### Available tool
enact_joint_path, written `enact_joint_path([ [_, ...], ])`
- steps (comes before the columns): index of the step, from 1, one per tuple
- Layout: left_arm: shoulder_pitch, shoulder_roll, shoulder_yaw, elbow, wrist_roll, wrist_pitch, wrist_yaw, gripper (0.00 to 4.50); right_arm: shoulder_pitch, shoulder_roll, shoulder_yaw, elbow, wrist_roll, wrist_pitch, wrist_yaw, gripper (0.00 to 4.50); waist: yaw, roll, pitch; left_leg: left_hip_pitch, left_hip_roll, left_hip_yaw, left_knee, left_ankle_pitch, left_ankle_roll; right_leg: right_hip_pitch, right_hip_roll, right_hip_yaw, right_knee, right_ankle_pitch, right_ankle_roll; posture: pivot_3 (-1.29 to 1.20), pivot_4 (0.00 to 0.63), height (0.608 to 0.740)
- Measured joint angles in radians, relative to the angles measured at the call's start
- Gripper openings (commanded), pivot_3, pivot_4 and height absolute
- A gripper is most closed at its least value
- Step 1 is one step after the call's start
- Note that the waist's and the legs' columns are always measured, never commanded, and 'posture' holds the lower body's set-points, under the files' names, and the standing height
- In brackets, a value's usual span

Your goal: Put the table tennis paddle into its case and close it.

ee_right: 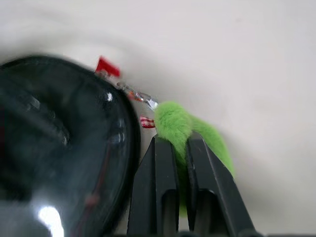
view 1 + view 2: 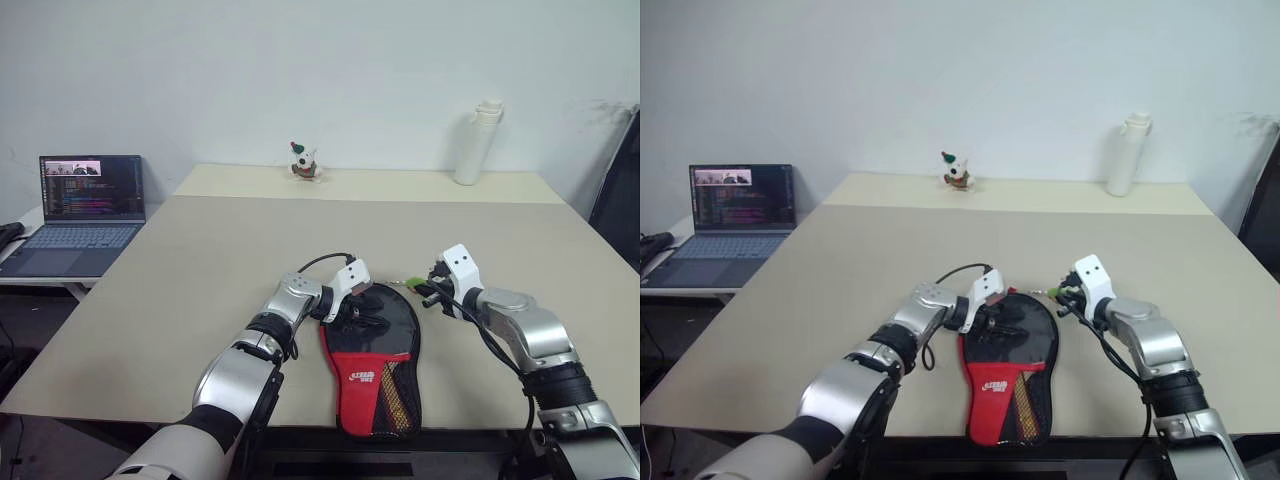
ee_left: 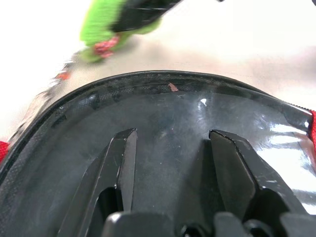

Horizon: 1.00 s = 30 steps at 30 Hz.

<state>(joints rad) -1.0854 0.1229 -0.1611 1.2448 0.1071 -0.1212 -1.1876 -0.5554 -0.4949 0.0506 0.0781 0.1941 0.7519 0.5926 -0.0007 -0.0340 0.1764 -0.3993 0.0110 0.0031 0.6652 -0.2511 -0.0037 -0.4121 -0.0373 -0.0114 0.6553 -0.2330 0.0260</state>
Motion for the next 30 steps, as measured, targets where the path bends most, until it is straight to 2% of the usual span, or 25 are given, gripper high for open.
enact_joint_path([
  [9,0.006,-0.014,0.006,0.000,-0.001,0.005,0.018,2.53,0.321,-0.238,-0.075,-0.481,0.157,0.228,0.118,0.05,0.008,0.003,-0.003,0.000,0.000,-0.002,-0.001,0.000,0.000,0.004,0.000,-0.003,-0.007,-0.003,0.005,0.00,0.150,0.740],
  [13,0.009,-0.016,0.008,0.002,0.000,0.005,0.026,2.53,0.421,-0.279,-0.123,-0.657,0.251,0.322,0.138,0.05,0.008,0.003,-0.004,0.001,0.001,-0.003,-0.001,0.000,0.000,0.006,0.000,-0.003,-0.008,-0.003,0.005,0.00,0.150,0.740],
  [18,0.009,-0.022,0.009,0.005,0.000,0.004,0.039,2.53,0.685,-0.334,-0.200,-0.907,0.392,0.413,0.183,0.05,0.016,0.002,-0.005,0.001,0.001,-0.003,-0.002,0.000,0.000,0.006,0.000,-0.003,-0.010,-0.003,0.006,0.00,0.150,0.740],
  [27,0.010,-0.026,0.009,0.014,0.006,0.003,0.066,2.53,1.033,-0.465,-0.245,-1.069,0.459,0.314,0.273,0.05,0.015,0.000,-0.010,0.003,0.001,-0.002,-0.001,0.000,0.000,0.008,0.000,-0.002,-0.011,-0.002,0.008,0.00,0.150,0.740],
  [30,0.010,-0.026,0.009,0.015,0.009,0.003,0.075,2.53,1.053,-0.482,-0.245,-1.085,0.529,0.261,0.277,0.05,0.013,-0.002,-0.011,0.003,0.001,-0.001,-0.001,0.000,0.000,0.008,0.000,-0.002,-0.011,-0.001,0.008,0.00,0.150,0.740],
])
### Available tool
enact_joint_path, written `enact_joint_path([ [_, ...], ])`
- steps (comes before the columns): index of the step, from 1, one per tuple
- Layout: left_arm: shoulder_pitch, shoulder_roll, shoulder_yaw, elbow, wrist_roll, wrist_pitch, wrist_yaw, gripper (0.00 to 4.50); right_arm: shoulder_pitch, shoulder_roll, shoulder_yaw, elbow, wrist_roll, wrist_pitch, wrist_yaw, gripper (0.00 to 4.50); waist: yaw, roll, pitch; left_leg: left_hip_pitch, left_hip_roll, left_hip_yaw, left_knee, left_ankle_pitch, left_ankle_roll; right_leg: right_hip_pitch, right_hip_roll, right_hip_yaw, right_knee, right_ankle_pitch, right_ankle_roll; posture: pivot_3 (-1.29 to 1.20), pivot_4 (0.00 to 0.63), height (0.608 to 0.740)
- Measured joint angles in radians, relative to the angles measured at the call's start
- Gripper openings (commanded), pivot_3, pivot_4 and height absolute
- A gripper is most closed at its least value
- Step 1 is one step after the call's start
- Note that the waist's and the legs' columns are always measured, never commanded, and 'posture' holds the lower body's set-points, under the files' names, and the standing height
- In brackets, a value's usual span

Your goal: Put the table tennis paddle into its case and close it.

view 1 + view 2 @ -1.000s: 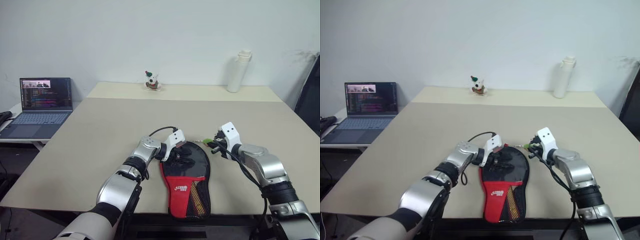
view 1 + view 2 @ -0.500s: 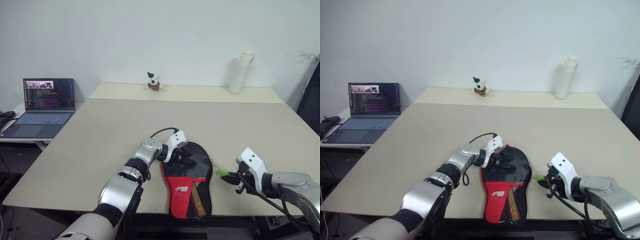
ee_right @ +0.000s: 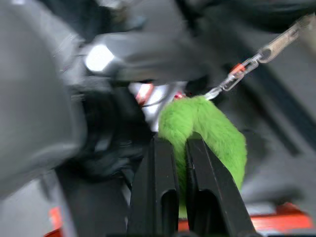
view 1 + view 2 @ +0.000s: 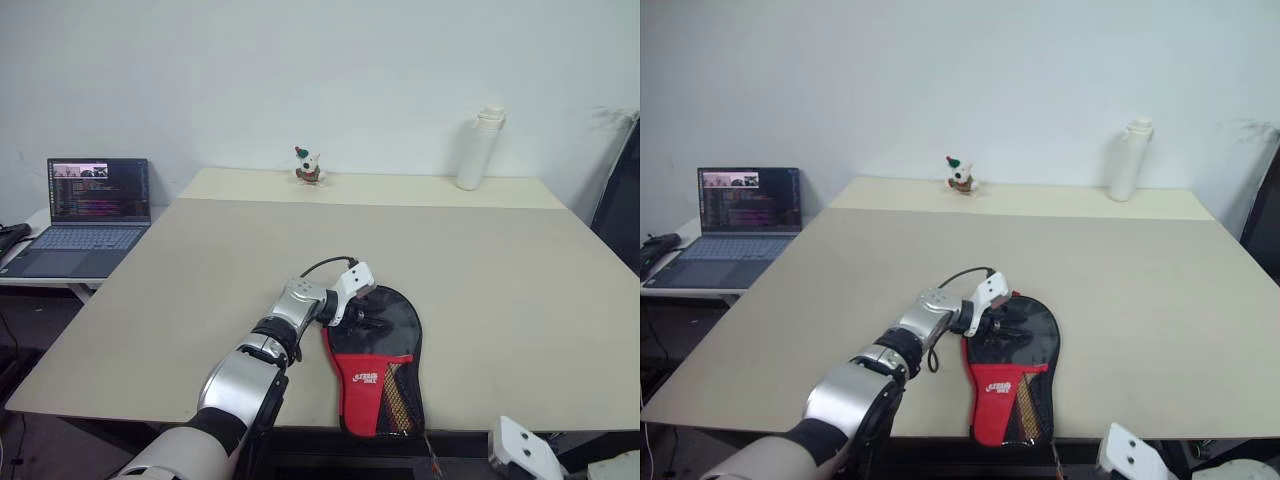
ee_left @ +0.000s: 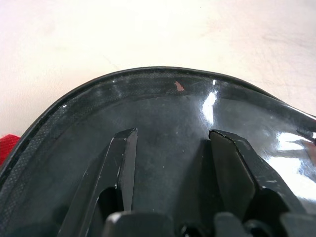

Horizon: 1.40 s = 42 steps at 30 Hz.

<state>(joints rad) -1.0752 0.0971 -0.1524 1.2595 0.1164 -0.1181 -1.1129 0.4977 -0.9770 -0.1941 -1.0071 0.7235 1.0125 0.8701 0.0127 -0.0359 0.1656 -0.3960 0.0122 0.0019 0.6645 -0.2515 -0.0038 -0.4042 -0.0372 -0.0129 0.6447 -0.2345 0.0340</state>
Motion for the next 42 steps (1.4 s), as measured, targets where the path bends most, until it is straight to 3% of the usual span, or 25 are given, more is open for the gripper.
enact_joint_path([
  [7,0.000,-0.001,0.000,0.000,0.002,-0.002,0.005,2.53,-0.080,-0.033,0.019,-0.001,0.141,-0.001,-0.093,0.05,0.001,-0.001,0.000,0.000,0.000,0.000,0.000,0.000,0.000,0.000,0.000,0.000,0.000,0.000,0.000,0.00,0.150,0.740],
  [8,0.000,-0.001,0.000,0.001,0.002,-0.002,0.006,2.53,-0.094,-0.036,0.016,-0.001,0.167,0.005,-0.108,0.43,0.001,-0.001,0.000,0.000,0.000,0.000,0.000,0.000,0.000,0.000,0.000,0.000,0.000,0.000,0.000,0.00,0.150,0.740],
  [10,0.000,-0.001,0.000,0.000,0.003,-0.003,0.006,2.53,-0.117,-0.039,0.002,-0.001,0.208,0.016,-0.117,0.76,0.000,-0.001,0.000,0.000,0.000,0.000,0.000,0.000,0.000,0.000,0.000,0.000,0.000,0.000,0.000,0.00,0.150,0.740],
  [15,0.000,-0.001,0.000,-0.001,0.005,-0.007,0.008,2.53,-0.230,-0.059,-0.052,0.021,0.368,0.034,-0.173,2.41,0.000,-0.002,0.000,0.000,0.000,0.000,0.000,0.000,0.000,0.000,-0.001,0.000,0.000,0.000,0.000,0.00,0.150,0.740],
  [20,0.000,0.001,0.000,-0.002,0.008,-0.022,0.001,2.53,-0.333,-0.094,-0.058,0.092,0.454,0.046,-0.224,2.41,0.000,-0.002,0.000,-0.001,0.000,0.000,0.000,0.000,0.000,0.000,-0.001,0.000,0.000,0.000,0.000,0.00,0.150,0.740],
  [23,0.002,0.009,0.005,-0.007,0.004,-0.033,-0.019,2.53,-0.467,-0.069,-0.019,0.208,0.360,-0.002,-0.230,2.41,-0.004,-0.003,0.001,-0.001,0.000,0.000,0.000,0.000,0.000,-0.001,-0.001,0.000,0.000,0.000,0.000,0.00,0.150,0.740],
  [28,0.012,0.077,0.038,-0.067,-0.041,-0.040,-0.121,2.53,-0.607,0.064,0.081,0.408,0.151,-0.181,-0.213,2.41,-0.010,-0.002,0.005,-0.006,0.000,0.001,-0.002,0.000,0.000,-0.007,0.001,0.001,0.000,0.000,-0.001,0.00,0.150,0.740],
  [30,0.021,0.122,0.058,-0.138,-0.077,-0.020,-0.167,2.53,-0.645,0.097,0.119,0.484,0.078,-0.248,-0.183,2.41,-0.013,-0.001,0.007,-0.006,0.000,0.001,-0.002,0.000,0.000,-0.008,0.001,0.001,0.000,0.000,-0.001,0.00,0.150,0.740],
  [34,0.123,0.252,0.131,-0.454,-0.207,0.158,-0.241,2.53,-0.777,0.178,0.192,0.703,-0.047,-0.387,-0.087,2.41,-0.025,0.001,0.010,-0.005,0.001,0.002,-0.002,0.000,0.000,-0.008,0.001,0.003,0.001,0.001,-0.002,0.00,0.150,0.740],
  [38,0.337,0.386,0.204,-0.797,-0.294,0.359,-0.204,2.53,-0.908,0.229,0.226,0.913,-0.125,-0.474,0.006,2.41,-0.039,0.004,0.011,-0.004,0.002,0.002,-0.002,0.000,0.000,-0.007,0.001,0.003,0.002,0.001,-0.004,0.00,0.150,0.740],
  [42,0.575,0.417,0.251,-1.096,-0.369,0.547,-0.090,2.53,-1.027,0.271,0.247,1.129,-0.202,-0.563,0.098,2.41,-0.034,0.004,0.012,-0.004,0.001,0.001,-0.002,0.000,0.000,-0.007,-0.001,0.002,0.002,0.003,-0.006,0.00,0.150,0.740],
])
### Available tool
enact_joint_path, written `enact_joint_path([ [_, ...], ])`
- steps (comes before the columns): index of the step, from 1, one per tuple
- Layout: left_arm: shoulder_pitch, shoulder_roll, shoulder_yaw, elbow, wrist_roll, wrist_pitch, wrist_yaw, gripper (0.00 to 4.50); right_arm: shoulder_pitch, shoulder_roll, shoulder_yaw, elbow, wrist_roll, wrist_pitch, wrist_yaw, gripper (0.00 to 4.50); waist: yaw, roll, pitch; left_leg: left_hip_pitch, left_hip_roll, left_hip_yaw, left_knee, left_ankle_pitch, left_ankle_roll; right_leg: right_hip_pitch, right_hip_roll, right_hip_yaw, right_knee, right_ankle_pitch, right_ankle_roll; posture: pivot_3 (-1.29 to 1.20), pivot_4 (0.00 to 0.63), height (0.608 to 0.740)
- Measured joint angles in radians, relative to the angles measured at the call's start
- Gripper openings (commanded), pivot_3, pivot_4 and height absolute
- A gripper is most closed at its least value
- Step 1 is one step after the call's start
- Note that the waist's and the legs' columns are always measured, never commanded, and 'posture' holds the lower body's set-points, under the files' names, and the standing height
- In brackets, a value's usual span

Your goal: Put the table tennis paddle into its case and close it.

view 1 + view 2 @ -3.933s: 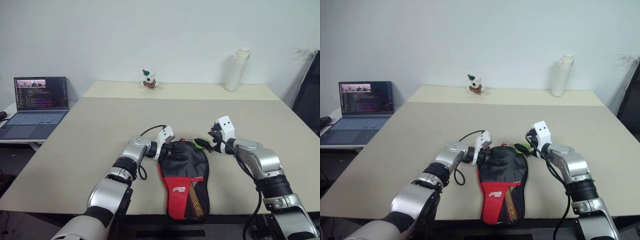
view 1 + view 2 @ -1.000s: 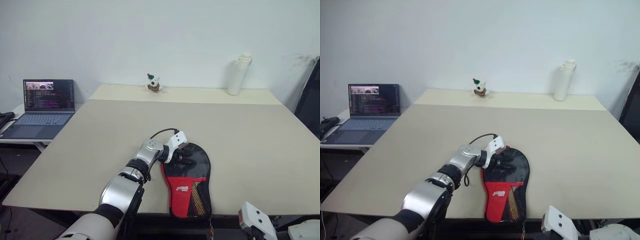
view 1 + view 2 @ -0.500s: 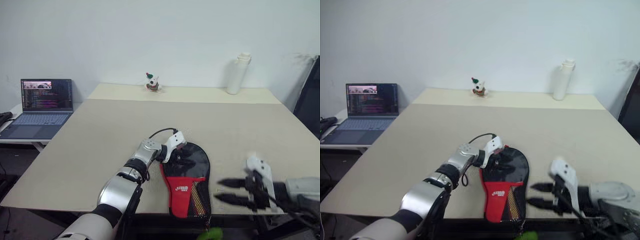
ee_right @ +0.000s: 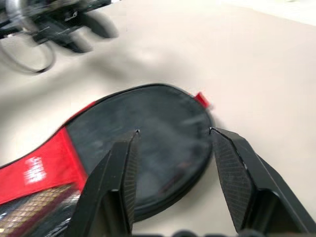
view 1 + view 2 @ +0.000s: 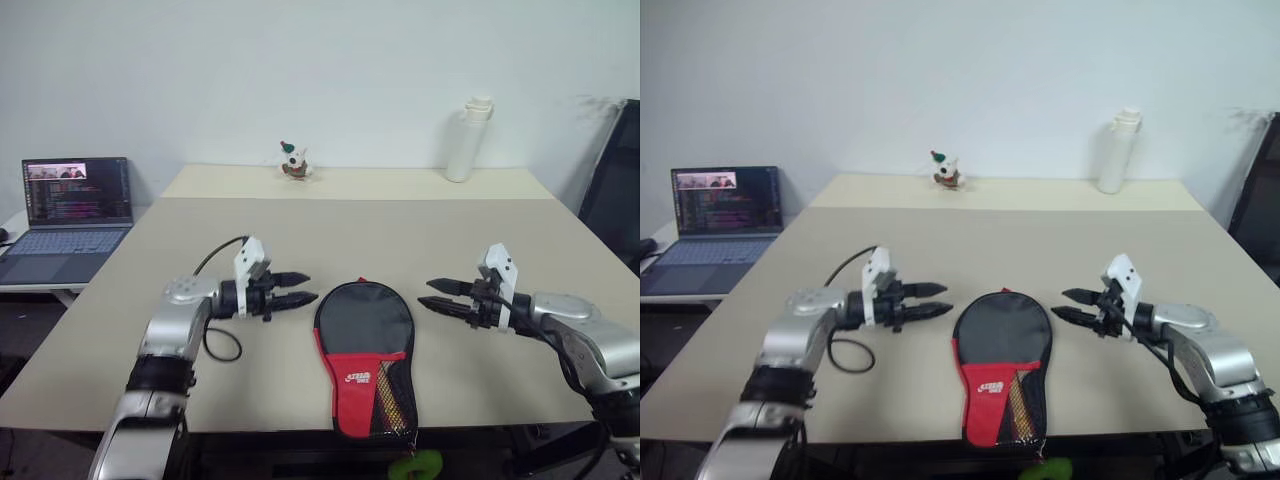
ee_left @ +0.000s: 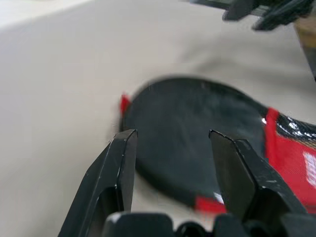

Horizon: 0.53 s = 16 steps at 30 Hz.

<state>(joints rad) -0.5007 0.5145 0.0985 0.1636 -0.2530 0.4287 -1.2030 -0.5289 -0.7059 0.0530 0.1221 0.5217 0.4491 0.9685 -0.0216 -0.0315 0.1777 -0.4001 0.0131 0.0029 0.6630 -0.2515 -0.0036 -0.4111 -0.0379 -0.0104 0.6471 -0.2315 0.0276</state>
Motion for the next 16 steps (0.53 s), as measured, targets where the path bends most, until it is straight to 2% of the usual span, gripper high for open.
enact_joint_path([
  [4,0.128,0.007,0.030,-0.198,-0.042,0.100,0.127,2.53,-0.108,0.024,0.011,0.255,-0.103,-0.133,0.062,2.41,0.017,0.000,0.000,0.001,0.000,0.000,0.001,0.000,0.000,0.001,0.000,0.000,0.000,0.000,0.000,0.00,0.150,0.740],
  [10,0.111,0.011,0.034,-0.232,-0.052,0.102,0.228,2.53,-0.159,0.045,0.010,0.506,-0.220,-0.275,0.096,2.41,0.021,0.001,0.001,0.001,0.000,0.001,0.000,0.000,0.000,0.001,0.000,0.000,0.000,0.001,-0.001,0.00,0.150,0.740],
  [16,0.122,0.016,0.008,-0.205,-0.052,0.057,0.252,2.53,-0.140,0.043,-0.019,0.424,-0.225,-0.260,0.094,2.41,0.013,0.003,0.002,0.001,0.001,0.002,0.000,0.000,0.000,0.001,0.000,0.000,0.000,0.001,-0.001,0.00,0.150,0.740],
])
